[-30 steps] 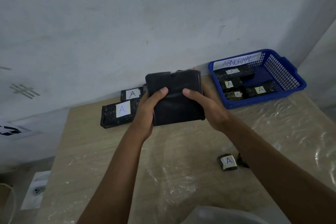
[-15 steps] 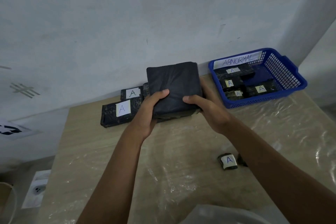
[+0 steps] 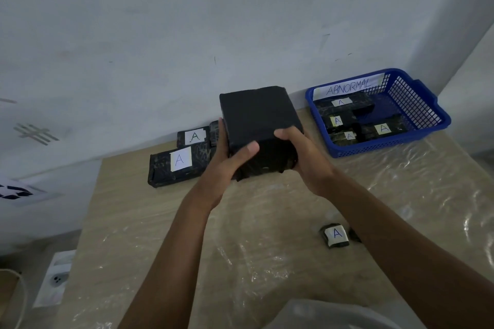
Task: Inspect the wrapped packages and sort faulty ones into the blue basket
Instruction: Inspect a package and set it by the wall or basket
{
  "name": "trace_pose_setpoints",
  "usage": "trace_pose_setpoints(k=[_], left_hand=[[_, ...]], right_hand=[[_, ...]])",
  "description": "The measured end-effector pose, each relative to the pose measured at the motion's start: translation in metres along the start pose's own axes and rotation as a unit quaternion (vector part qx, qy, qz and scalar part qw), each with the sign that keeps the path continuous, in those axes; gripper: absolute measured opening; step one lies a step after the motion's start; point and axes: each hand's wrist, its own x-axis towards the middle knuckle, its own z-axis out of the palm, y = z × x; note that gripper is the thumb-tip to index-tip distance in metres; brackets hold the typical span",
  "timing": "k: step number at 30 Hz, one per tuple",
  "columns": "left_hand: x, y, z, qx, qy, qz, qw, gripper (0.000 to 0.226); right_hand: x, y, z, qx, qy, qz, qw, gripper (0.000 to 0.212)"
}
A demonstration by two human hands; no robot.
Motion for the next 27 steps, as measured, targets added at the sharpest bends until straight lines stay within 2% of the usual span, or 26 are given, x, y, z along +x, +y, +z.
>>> trace_pose_setpoints(k=[2,3,6,10,13,15,17,20,23,25,27], left_hand=[[-0.001,0.001,0.0,0.028,0.001,0.039,0.999,0.122],[0.0,0.0,-0.002,0.033,0.007,0.054,0.998,0.125],[0.001,0.0,-0.008,0.025,0.055,0.068,0.996,0.114],[0.001,0.003,-0.008,-0.037,0.082,0.034,0.995,0.072],[0.0,0.004,-0.001,-0.091,0.06,-0.013,0.994,0.068],[-0.001,0.006,0.004,-0.104,0.057,-0.031,0.992,0.068],[-0.002,0.01,0.007,-0.115,0.066,-0.036,0.991,0.072],[-0.001,0.016,0.008,-0.119,0.08,-0.03,0.989,0.058],[0.001,0.026,0.01,-0.117,0.079,-0.031,0.989,0.058],[0.001,0.028,0.009,-0.125,0.069,-0.04,0.989,0.062],[0.0,0.025,0.008,-0.114,0.042,-0.047,0.992,0.063]], right_hand=[[-0.002,-0.007,0.0,0.003,-0.009,0.035,0.999,0.036],[-0.003,-0.01,0.0,0.005,-0.02,0.043,0.999,0.031],[-0.008,-0.019,0.005,-0.024,-0.059,0.025,0.998,0.03],[-0.009,-0.02,0.009,-0.076,-0.038,-0.076,0.994,0.068],[-0.002,-0.018,0.009,-0.06,-0.009,-0.102,0.993,0.092],[0.003,-0.015,0.007,-0.053,0.011,-0.09,0.994,0.099],[0.007,-0.011,0.006,-0.052,0.026,-0.08,0.995,0.096],[0.009,-0.008,0.004,-0.03,0.015,-0.07,0.997,0.087],[0.007,-0.005,-0.001,-0.037,-0.032,-0.054,0.997,0.093],[0.006,-0.005,-0.004,-0.047,-0.03,-0.051,0.997,0.094],[0.006,-0.009,-0.004,-0.034,-0.006,-0.061,0.998,0.076]])
